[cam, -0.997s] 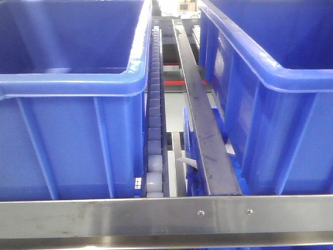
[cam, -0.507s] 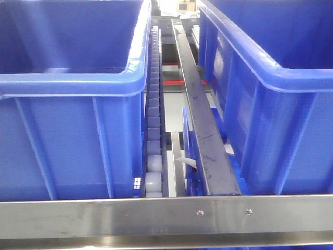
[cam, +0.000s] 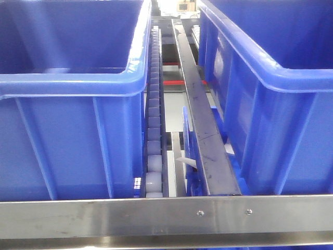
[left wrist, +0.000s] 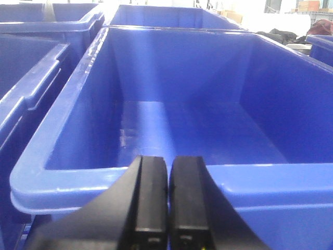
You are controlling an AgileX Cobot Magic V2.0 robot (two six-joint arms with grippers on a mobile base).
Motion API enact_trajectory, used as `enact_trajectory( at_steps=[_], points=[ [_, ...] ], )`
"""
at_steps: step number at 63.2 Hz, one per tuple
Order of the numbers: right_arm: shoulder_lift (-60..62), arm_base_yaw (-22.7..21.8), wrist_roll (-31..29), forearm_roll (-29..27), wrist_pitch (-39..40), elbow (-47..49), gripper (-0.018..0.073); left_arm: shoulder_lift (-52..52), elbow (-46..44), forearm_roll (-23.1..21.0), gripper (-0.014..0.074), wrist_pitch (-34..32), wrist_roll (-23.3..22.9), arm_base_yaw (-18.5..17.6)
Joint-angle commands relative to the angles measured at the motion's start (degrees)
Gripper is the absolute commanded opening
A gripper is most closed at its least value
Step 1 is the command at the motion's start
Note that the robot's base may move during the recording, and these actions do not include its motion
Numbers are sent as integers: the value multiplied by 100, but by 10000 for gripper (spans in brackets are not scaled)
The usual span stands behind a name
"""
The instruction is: Pick and sort blue part to right shelf
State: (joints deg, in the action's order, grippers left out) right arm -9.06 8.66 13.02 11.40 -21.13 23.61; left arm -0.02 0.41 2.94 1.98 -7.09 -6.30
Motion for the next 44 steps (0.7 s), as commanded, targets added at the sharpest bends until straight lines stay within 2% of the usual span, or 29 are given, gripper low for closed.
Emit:
enact_trajectory(
  at_steps=[1,25,35,44],
  points=[
    [-60,-20,-21,57,515,151,32,50,134,-57,122,-552,-20,7],
    [-60,-117,-21,-8,470,55,32,50,134,-57,122,-552,-20,7],
    [-20,-778,-28,-166,581,-380,32,50,134,-57,122,-552,-20,7],
    [67,-1278,-327,-467,1257,-1052,32,50,134,-57,122,-552,-20,7]
  ],
)
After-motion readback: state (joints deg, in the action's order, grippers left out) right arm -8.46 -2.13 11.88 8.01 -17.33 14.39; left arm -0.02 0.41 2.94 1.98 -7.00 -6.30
